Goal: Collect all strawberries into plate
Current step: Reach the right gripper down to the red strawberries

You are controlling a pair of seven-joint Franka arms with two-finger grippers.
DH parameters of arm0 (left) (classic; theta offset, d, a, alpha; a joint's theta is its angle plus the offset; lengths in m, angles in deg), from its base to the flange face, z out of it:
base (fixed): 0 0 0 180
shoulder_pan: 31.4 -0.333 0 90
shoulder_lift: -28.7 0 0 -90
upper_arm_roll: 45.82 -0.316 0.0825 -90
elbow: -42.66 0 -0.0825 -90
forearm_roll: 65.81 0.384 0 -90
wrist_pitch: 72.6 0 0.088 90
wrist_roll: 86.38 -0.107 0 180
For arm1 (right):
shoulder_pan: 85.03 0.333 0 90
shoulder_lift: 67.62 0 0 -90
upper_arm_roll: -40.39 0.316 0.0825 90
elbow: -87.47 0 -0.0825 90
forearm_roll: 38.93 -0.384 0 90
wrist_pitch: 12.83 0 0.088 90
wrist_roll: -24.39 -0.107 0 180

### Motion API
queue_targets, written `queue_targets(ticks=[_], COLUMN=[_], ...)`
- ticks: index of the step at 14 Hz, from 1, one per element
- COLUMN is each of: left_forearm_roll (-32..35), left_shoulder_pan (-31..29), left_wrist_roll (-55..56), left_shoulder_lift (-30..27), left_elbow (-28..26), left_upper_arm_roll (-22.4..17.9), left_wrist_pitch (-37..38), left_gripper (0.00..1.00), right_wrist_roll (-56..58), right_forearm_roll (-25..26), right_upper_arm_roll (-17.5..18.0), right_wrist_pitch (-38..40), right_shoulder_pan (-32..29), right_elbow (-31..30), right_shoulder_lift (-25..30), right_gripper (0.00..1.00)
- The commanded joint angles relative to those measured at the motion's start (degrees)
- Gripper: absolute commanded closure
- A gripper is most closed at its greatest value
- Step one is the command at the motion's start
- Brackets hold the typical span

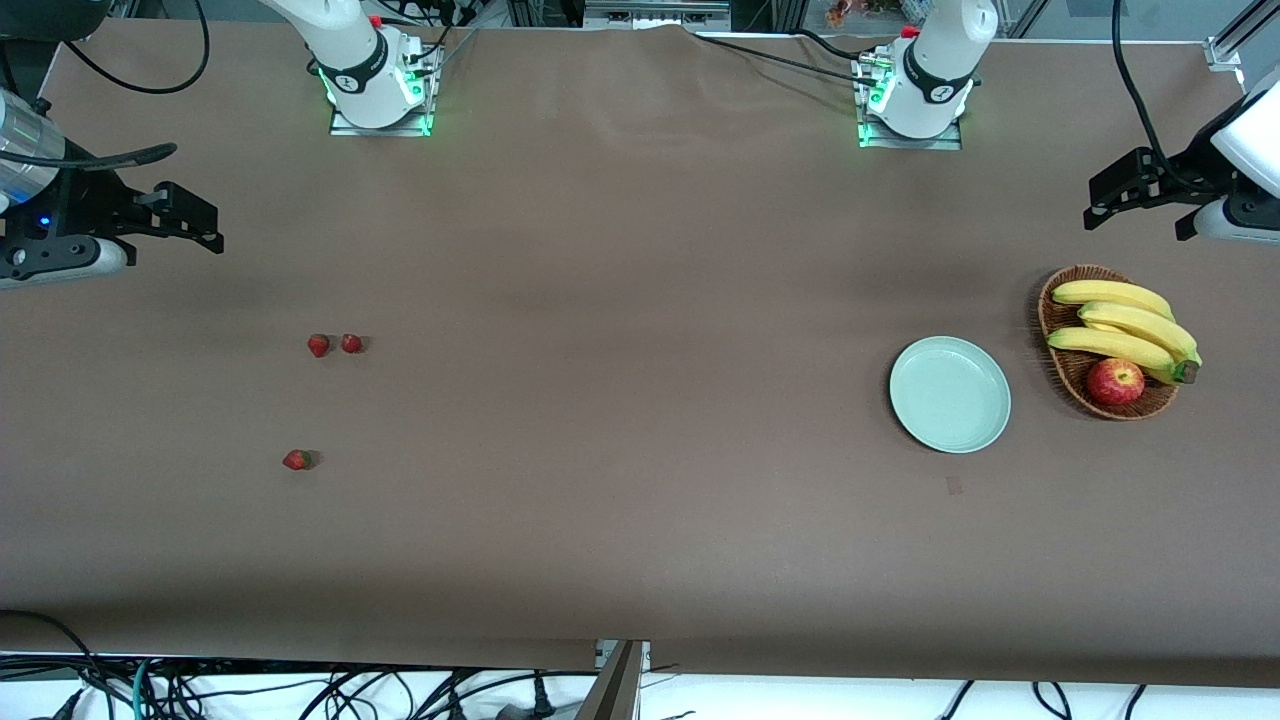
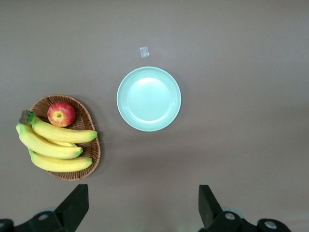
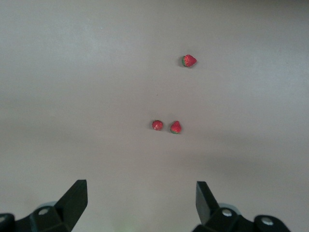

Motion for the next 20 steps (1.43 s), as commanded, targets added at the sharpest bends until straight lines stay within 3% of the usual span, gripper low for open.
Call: queue_targets(ticks=[1,9,12,16,20], left_forearm_roll=[1.19,1.54,1.54,1.54,1.54], left_shoulder_pan=[-0.62,-0.62,-0.62,-0.27,-0.10], left_wrist_roll=[1.22,1.04,0.95,1.13,0.95], left_shoulder_lift=[-0.85,-0.14,0.03,0.21,0.21], left_elbow=[-0.39,0.14,0.23,0.85,0.93], left_upper_arm_roll=[0.96,0.87,0.78,0.96,0.96], left_wrist_pitch=[0.88,0.97,0.97,0.97,1.06], left_gripper=[0.00,0.00,0.00,0.00,0.00], right_wrist_roll=[0.34,0.69,0.77,0.34,0.07], right_forearm_roll=[0.13,0.13,0.13,0.04,-4.51], right_upper_arm_roll=[0.52,0.52,0.52,0.61,0.70], right_wrist_pitch=[0.12,0.46,-1.98,-18.20,-30.89], right_shoulder_pan=[-0.53,-0.44,-0.44,-0.44,0.79], right_elbow=[0.90,0.46,-3.92,-18.93,-21.16], right_shoulder_lift=[-0.42,-0.77,-2.00,-3.22,-15.16], right_gripper=[0.00,0.01,0.00,0.00,0.00])
